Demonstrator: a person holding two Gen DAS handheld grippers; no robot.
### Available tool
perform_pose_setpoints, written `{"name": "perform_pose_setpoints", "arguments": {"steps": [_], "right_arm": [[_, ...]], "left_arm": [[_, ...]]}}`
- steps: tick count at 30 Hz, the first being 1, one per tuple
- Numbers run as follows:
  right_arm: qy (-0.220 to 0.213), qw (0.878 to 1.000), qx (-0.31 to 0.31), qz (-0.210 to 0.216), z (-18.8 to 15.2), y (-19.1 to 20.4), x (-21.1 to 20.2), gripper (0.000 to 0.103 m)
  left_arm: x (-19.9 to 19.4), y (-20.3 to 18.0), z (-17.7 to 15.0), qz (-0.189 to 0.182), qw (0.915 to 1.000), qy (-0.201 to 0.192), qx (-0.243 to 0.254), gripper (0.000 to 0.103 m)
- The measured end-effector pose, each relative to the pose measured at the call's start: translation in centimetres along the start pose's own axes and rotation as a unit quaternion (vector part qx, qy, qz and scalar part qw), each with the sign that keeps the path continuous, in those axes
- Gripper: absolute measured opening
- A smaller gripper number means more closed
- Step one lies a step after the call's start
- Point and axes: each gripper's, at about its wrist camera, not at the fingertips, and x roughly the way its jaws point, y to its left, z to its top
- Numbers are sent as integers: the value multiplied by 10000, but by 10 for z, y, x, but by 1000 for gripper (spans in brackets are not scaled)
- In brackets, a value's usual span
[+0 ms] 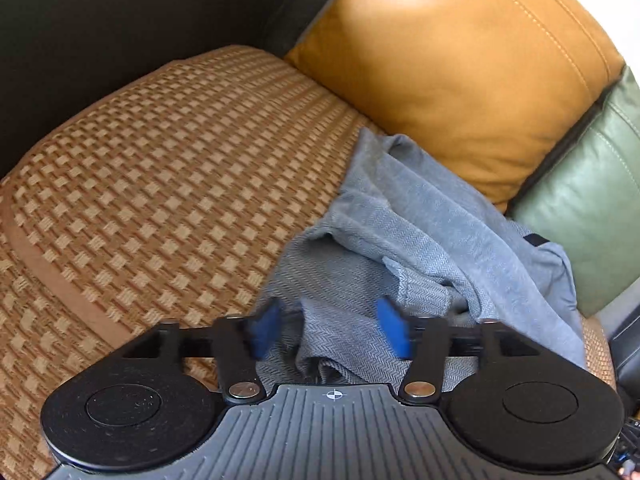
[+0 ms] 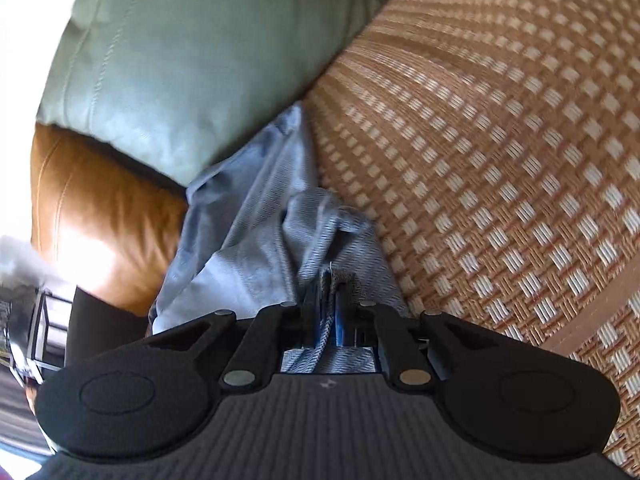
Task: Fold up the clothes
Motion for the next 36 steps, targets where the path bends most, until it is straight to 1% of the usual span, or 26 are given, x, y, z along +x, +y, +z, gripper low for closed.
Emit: {"name": "perform_pose_setpoints", "arguments": {"steps": [2, 3, 5, 7, 9, 12, 14, 15, 16, 17, 18, 19, 20, 21, 22, 23, 25, 28, 30, 31, 32, 33, 34, 36], "right_arm": [[-80, 9999, 125, -25, -1, -2, -6, 44], [-104, 9999, 55, -37, -1, 0, -11, 46], [-142, 9998, -155, -64, -2, 6, -23, 46], [-206, 9986, -480, -82, -5, 20, -38, 46], [-220, 9965, -803, 12, -11, 35, -52, 46], [-48, 9933, -1129, 247, -27, 53, -61, 46], [107, 9891, -1455, 217, -38, 65, -59, 46], [147, 9838, -1784, 107, -43, 73, -58, 45], [131, 9742, -2253, -103, -50, 85, -56, 45], [78, 9594, -2794, -364, -57, 94, -53, 45], [19, 9405, -3339, -633, -63, 103, -51, 45], [-52, 9189, -3838, -909, -69, 109, -46, 45], [-127, 8943, -4313, -1184, -75, 115, -41, 45], [-173, 8736, -4664, -1383, -78, 116, -37, 46], [-158, 8608, -4862, -1492, -79, 116, -33, 48], [-128, 8497, -5028, -1583, -80, 115, -28, 50], [-39, 8431, -5126, -1625, -77, 110, -22, 51], [39, 8378, -5227, -1575, -77, 106, -13, 52], [110, 8288, -5375, -1549, -81, 107, -7, 60], [171, 8265, -5416, -1523, -83, 107, -4, 60], [238, 8249, -5447, -1492, -85, 108, 0, 60], [271, 8254, -5440, -1487, -86, 109, 1, 60], [295, 8264, -5423, -1488, -86, 109, 3, 60], [277, 8237, -5451, -1534, -86, 110, 6, 60]], "left_arm": [[-10, 3, 4, -33, 10000, 5, 0, 77], [-17, 3, 6, -14, 10000, -36, 76, 77], [-33, 2, 9, 62, 9995, -128, 273, 78], [-51, -4, 5, -43, 9988, -133, 477, 78], [-66, -11, 0, -162, 9976, -111, 659, 78], [-70, -23, -15, -200, 9960, 36, 867, 78], [-65, -33, -26, -170, 9937, 165, 1098, 74], [-62, -39, -31, -157, 9914, 213, 1282, 72], [-59, -46, -35, -131, 9882, 237, 1508, 66], [-56, -52, -39, -100, 9844, 257, 1736, 59], [-53, -58, -42, 45, 9787, 215, 2043, 56], [-49, -64, -46, 192, 9717, 169, 2348, 55], [-46, -68, -48, 406, 9627, 70, 2674, 55], [-43, -71, -50, 574, 9532, 7, 2968, 55], [-38, -71, -51, 689, 9466, 10, 3151, 55], [-35, -69, -51, 773, 9424, 47, 3255, 55], [-28, -62, -49, 855, 9366, 179, 3392, 55], [-20, -59, -47, 962, 9310, 203, 3516, 56], [-17, -61, -46, 906, 9289, 218, 3584, 59], [-15, -62, -45, 880, 9278, 224, 3619, 63], [-13, -64, -45, 890, 9254, 211, 3677, 67], [-11, -65, -45, 902, 9231, 199, 3734, 68], [-8, -66, -44, 944, 9216, 207, 3760, 69], [-4, -67, -43, 974, 9200, 239, 3789, 69]]}}
